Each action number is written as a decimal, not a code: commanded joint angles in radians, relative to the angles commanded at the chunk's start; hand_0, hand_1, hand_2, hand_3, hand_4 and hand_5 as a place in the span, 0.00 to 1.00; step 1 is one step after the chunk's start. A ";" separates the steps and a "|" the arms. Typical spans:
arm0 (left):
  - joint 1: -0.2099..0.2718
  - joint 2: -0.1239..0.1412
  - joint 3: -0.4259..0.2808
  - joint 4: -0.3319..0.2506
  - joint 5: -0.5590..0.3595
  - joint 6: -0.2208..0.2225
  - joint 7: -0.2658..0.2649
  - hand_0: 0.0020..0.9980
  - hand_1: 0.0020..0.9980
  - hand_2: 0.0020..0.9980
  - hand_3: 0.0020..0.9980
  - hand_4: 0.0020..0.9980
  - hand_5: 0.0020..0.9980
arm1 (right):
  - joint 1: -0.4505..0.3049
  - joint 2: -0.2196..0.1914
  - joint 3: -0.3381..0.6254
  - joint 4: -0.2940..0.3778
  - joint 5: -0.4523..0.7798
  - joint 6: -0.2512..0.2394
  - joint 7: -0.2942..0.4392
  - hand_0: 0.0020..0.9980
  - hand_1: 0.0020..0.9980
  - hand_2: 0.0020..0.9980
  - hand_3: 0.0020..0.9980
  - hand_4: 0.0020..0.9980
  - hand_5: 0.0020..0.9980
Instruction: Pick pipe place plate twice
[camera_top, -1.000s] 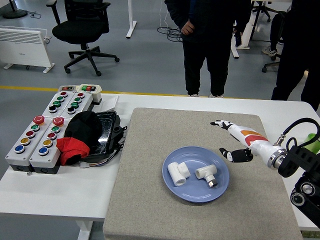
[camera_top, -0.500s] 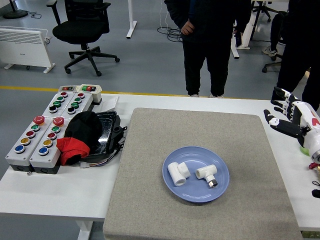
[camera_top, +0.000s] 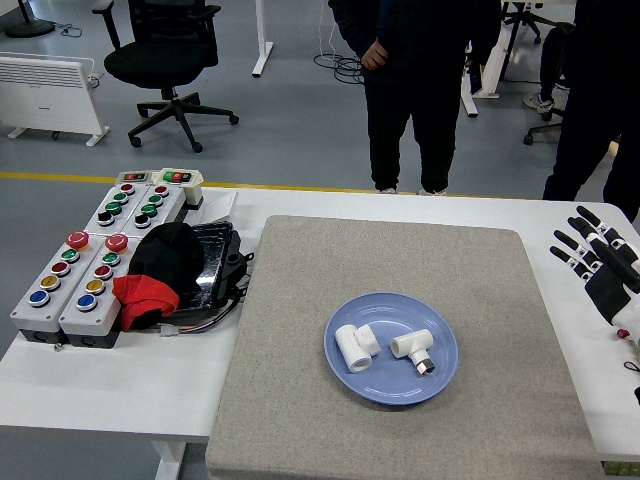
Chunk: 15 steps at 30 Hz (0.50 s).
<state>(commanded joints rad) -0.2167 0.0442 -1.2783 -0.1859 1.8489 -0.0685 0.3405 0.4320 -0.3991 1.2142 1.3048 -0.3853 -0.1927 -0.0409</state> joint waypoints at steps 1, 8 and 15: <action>0.000 0.000 0.000 0.000 0.000 0.000 0.000 0.73 0.74 0.70 0.65 0.41 1.00 | 0.000 0.000 0.000 0.000 0.001 0.000 0.000 0.85 0.81 0.91 0.86 0.59 0.52; -0.004 0.001 0.002 0.000 -0.008 0.000 0.002 0.73 0.74 0.70 0.65 0.41 1.00 | 0.003 0.002 0.003 -0.001 0.009 -0.009 -0.006 0.85 0.81 0.91 0.86 0.59 0.53; -0.007 0.002 0.005 0.000 -0.012 0.001 0.003 0.73 0.74 0.70 0.65 0.41 1.00 | 0.004 0.001 0.006 -0.006 0.015 -0.006 -0.012 0.85 0.81 0.91 0.86 0.58 0.53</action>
<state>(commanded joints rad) -0.2237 0.0458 -1.2737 -0.1856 1.8368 -0.0674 0.3432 0.4358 -0.3979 1.2207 1.2991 -0.3704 -0.1986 -0.0525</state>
